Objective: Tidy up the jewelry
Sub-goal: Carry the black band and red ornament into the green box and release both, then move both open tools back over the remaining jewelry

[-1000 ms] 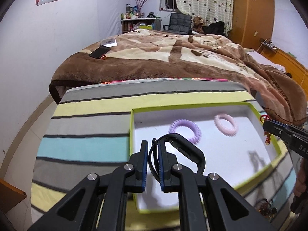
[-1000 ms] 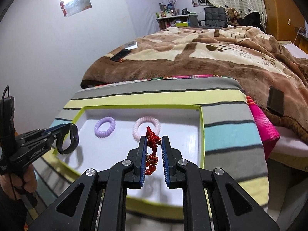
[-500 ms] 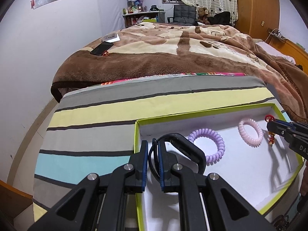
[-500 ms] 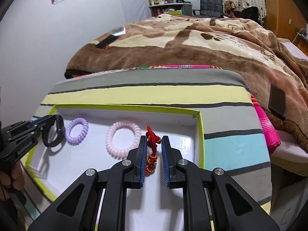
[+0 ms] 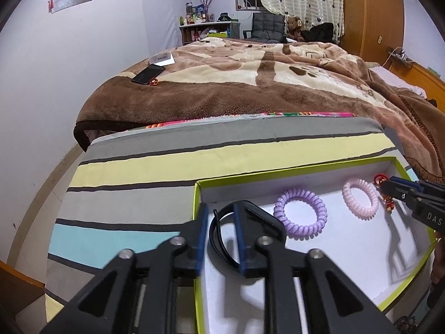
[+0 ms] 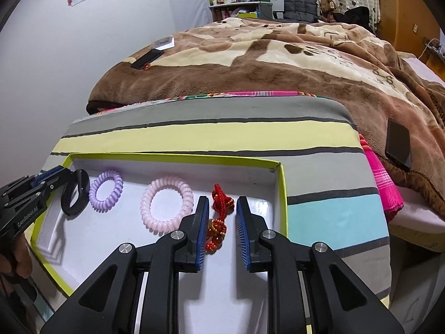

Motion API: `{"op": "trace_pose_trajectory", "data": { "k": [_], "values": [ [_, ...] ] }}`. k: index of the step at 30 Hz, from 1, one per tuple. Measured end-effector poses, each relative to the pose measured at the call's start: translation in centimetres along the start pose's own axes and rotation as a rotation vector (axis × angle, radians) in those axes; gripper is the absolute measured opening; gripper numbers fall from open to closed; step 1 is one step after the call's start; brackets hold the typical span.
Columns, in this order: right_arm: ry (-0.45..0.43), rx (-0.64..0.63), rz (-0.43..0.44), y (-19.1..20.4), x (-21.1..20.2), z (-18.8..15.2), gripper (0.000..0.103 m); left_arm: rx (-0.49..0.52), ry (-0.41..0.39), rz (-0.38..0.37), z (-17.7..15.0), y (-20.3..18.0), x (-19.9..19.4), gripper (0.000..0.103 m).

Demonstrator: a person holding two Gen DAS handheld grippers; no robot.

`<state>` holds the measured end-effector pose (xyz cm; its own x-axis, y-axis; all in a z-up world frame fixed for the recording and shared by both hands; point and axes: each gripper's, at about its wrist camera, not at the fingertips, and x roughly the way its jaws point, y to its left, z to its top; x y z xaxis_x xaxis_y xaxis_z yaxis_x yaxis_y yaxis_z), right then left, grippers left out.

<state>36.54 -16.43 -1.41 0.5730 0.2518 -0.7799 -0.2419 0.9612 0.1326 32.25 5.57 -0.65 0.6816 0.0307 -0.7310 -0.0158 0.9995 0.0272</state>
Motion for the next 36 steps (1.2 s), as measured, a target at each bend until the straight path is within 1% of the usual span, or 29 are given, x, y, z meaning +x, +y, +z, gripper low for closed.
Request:
{"op": "trace_pose_trajectory", "data": {
  "k": [6, 13, 19, 26, 36],
  "values": [
    [-0.05, -0.019, 0.016, 0.5, -2.3, -0.7, 0.022, -0.018, -0.031, -0.016, -0.4, 0.3, -1.5, 0.024],
    [-0.115, -0.027, 0.039, 0.9, -6.2, -2.9, 0.023, -0.027, -0.076, -0.047, -1.9, 0.2, -4.6, 0.024],
    [-0.174, -0.035, 0.054, 1.8, -10.2, -5.7, 0.023, -0.033, -0.124, -0.083, -4.0, -0.1, -8.4, 0.024],
    [-0.234, -0.057, 0.079, 3.2, -14.2, -9.4, 0.023, -0.04, -0.172, -0.111, -7.4, -0.6, -12.7, 0.024],
    [-0.278, -0.061, 0.1, 4.2, -18.5, -14.1, 0.023, -0.044, -0.197, -0.138, -11.4, -1.6, -16.7, 0.024]
  ]
}}
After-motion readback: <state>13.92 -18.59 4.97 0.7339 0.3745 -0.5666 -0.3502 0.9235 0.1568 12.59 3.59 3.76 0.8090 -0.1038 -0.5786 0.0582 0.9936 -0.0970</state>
